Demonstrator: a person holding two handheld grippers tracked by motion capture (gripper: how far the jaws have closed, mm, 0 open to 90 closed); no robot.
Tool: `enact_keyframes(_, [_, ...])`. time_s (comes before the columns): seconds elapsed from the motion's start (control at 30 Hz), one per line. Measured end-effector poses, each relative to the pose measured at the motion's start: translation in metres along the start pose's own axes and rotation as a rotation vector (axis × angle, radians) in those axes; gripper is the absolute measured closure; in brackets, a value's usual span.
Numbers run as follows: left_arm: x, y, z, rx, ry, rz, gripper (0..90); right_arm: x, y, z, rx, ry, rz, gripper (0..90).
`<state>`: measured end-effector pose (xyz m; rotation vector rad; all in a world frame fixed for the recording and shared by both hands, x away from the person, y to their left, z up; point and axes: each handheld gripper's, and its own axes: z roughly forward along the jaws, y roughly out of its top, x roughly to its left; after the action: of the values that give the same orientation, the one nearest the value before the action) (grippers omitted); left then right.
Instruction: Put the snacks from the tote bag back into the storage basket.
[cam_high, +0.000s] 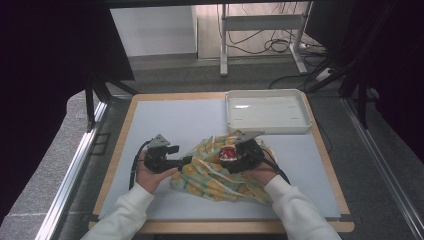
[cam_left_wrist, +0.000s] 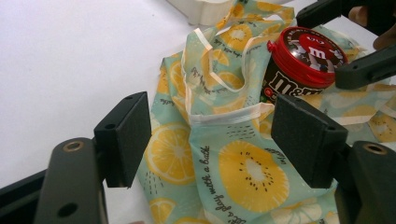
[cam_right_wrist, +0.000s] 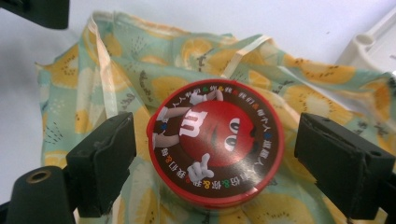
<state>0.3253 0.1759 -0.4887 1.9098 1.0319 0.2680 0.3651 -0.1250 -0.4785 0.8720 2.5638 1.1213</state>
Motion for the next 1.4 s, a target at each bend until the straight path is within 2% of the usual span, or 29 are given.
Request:
enact_keyframes(0.2, [0.000,-0.001,0.000,0.009,-0.002,-0.001,29.0,0.001,-0.002,0.010,0.026,-0.008,0.000,14.2])
enact_keyframes(0.47, [0.001,-0.002,-0.003,-0.011,0.011,-0.005,29.2,0.001,-0.004,0.015,0.034,-0.006,0.006,20.7])
enact_keyframes(0.6, [0.001,-0.003,-0.003,-0.012,0.014,-0.010,29.2,0.001,-0.003,0.014,0.036,-0.008,0.001,21.5])
enact_keyframes(0.73, [0.002,-0.004,-0.004,-0.007,0.016,-0.006,29.2,0.001,-0.002,0.011,0.016,-0.024,-0.006,23.1])
enact_keyframes(0.9, [0.002,-0.005,-0.006,-0.013,0.019,-0.009,29.3,-0.003,-0.002,0.009,0.007,-0.001,0.003,23.5])
enact_keyframes(1.2, [0.002,-0.005,-0.006,-0.014,0.020,-0.008,29.2,-0.003,-0.001,0.008,0.007,0.006,0.001,23.7])
enact_keyframes(1.4, [0.002,-0.006,-0.006,-0.013,0.022,-0.008,29.2,-0.005,0.001,0.000,-0.012,0.004,0.001,23.8])
